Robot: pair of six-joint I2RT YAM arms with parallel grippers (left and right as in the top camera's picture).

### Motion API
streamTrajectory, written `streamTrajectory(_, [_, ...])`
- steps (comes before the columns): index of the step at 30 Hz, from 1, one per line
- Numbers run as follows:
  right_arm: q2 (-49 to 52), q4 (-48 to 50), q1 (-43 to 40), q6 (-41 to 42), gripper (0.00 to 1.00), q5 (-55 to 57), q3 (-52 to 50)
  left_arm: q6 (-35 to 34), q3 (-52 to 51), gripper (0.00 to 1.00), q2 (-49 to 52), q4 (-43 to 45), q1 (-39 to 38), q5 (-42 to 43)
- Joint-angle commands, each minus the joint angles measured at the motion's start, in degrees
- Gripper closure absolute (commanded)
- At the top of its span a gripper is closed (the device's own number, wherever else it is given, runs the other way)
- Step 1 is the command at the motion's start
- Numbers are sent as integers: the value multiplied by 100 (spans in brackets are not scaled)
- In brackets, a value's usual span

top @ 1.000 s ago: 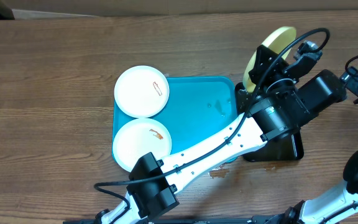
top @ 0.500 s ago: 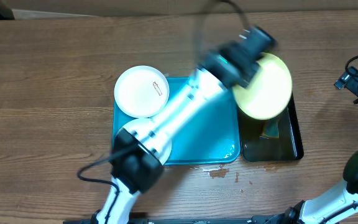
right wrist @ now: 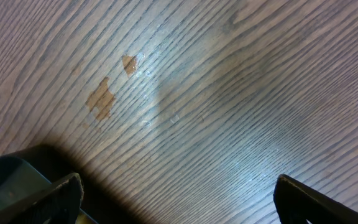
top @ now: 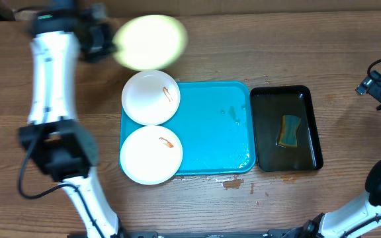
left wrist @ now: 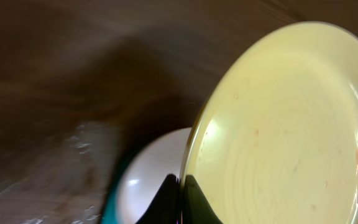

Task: Clean dirty plates on tray and stack at the side
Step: 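Lower yellow plate onto table left of tray and release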

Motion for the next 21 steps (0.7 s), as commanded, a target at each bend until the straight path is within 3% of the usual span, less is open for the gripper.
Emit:
streamTrajectory(1, [-101,15,-11,22,0,-2,44,-50,-31,96,17,-304,833,-560])
streamTrajectory(9, [-101,15,-11,22,0,-2,44,-55,-1054,96,17,-127,1991,-1161])
streamTrajectory(16, [-101,15,-11,22,0,-2,44,-52,-2225,96,17,960,2247,-1191])
streamTrajectory(21, [-101,15,-11,22,0,-2,44,-72,-2441,96,17,1281,2253,-1257])
